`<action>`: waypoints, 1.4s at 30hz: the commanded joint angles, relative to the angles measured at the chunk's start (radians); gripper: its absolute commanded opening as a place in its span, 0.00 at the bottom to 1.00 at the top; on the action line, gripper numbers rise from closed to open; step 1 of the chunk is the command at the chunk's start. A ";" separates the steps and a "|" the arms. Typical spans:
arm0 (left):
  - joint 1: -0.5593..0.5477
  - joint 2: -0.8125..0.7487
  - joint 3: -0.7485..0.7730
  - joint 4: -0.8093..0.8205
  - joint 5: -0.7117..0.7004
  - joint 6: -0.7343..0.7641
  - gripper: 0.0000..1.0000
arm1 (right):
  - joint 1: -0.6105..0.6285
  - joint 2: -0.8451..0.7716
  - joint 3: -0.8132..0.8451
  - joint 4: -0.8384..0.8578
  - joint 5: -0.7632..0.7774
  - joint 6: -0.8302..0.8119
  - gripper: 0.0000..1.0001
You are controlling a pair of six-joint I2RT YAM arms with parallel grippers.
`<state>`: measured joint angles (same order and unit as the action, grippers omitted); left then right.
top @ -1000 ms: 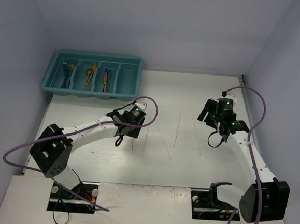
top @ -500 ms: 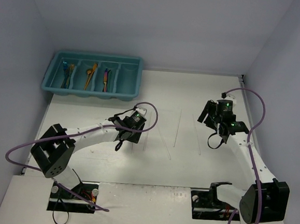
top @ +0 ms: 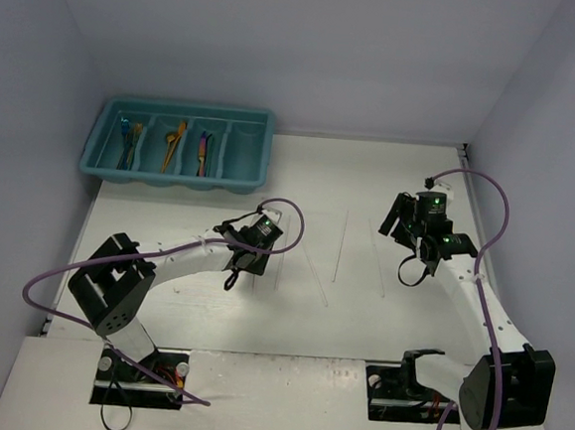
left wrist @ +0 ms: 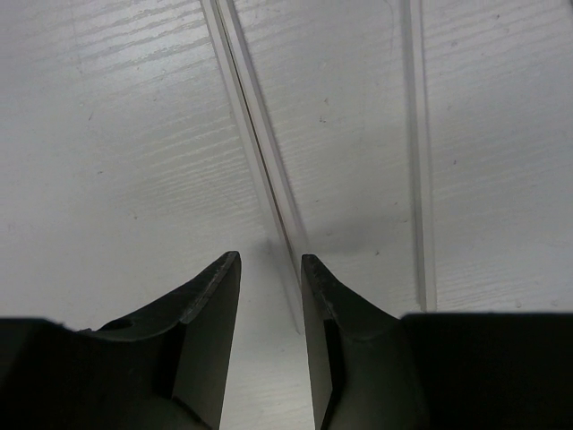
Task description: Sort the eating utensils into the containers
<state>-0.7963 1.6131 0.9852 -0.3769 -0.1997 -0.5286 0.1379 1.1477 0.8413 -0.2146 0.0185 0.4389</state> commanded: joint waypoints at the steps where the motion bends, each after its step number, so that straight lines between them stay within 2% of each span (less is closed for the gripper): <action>1: 0.008 -0.012 0.003 0.032 -0.030 -0.017 0.29 | -0.002 -0.025 0.001 0.021 -0.006 -0.011 0.65; 19: 0.032 0.090 -0.027 0.102 -0.010 -0.036 0.23 | -0.003 -0.026 -0.013 0.023 -0.003 -0.012 0.65; 21: 0.032 0.097 -0.026 0.105 -0.003 -0.036 0.18 | -0.003 -0.026 -0.015 0.021 -0.006 -0.011 0.65; 24: 0.032 0.098 -0.016 0.092 -0.007 -0.040 0.01 | -0.003 -0.025 -0.015 0.023 -0.006 -0.012 0.65; 27: 0.032 0.061 0.001 0.049 -0.016 -0.039 0.00 | -0.003 -0.023 -0.016 0.023 -0.006 -0.014 0.65; 32: 0.033 -0.140 0.032 -0.062 -0.046 -0.024 0.00 | -0.003 -0.023 -0.018 0.023 -0.006 -0.017 0.65; 35: 0.041 -0.274 0.065 -0.072 -0.062 0.011 0.00 | -0.001 -0.026 -0.019 0.024 -0.006 -0.020 0.65; 38: 0.114 -0.310 0.171 -0.074 -0.072 0.080 0.00 | -0.002 -0.028 -0.022 0.024 -0.002 -0.023 0.65; 40: 0.170 -0.276 0.236 -0.067 -0.042 0.116 0.00 | -0.003 -0.026 -0.023 0.023 -0.001 -0.023 0.65; 42: 0.277 -0.195 0.326 -0.046 0.020 0.155 0.00 | -0.001 -0.023 -0.022 0.023 0.002 -0.025 0.65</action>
<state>-0.6608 1.3358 1.1756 -0.4581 -0.2182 -0.4696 0.1379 1.1477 0.8198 -0.2142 0.0181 0.4271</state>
